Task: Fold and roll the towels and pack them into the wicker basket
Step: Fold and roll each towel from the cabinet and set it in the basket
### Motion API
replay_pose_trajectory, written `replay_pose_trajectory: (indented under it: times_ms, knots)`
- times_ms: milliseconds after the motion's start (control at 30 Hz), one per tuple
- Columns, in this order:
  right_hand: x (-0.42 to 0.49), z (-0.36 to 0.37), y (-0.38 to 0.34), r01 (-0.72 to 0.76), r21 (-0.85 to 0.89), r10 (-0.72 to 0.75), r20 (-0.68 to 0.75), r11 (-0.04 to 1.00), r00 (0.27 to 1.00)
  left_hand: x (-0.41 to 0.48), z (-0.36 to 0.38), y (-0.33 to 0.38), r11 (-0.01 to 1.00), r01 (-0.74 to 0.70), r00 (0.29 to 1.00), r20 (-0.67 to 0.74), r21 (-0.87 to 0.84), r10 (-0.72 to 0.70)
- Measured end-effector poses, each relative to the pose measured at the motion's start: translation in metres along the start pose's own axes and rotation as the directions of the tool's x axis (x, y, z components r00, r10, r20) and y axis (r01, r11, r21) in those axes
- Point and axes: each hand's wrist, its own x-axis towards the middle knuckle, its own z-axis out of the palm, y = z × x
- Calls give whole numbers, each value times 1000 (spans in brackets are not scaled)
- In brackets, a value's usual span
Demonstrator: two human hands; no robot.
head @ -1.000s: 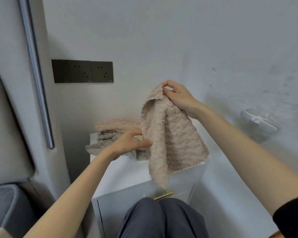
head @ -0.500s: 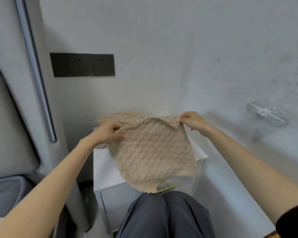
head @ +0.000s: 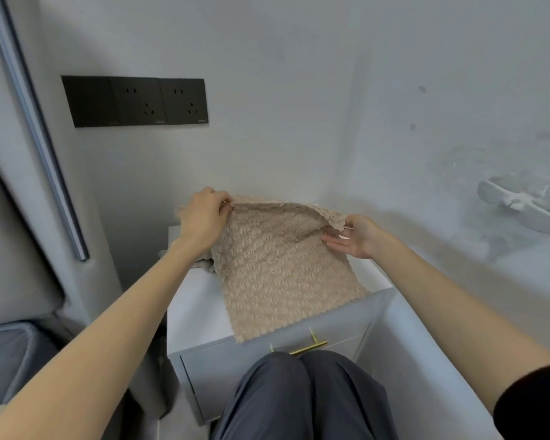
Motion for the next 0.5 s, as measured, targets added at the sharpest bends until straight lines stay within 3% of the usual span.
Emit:
replay_pose_trajectory:
  times_ms: [133,200,333,500]
  knots:
    - [9,-8,10,-105,136,103,16,985,995,-12,12,-1,996,-28,1000,-13,-85,27]
    - [11,-12,15,-129,113,128,20,985,992,-19,15,-1,984,-59,997,34,-167,65]
    - [10,-19,28,-88,-242,75,-65,966,995,-41,17,2,952,-136,969,162,-274,185]
    - [10,-36,43,86,-594,-223,-161,800,961,-73,21,5,938,-160,897,351,-308,268]
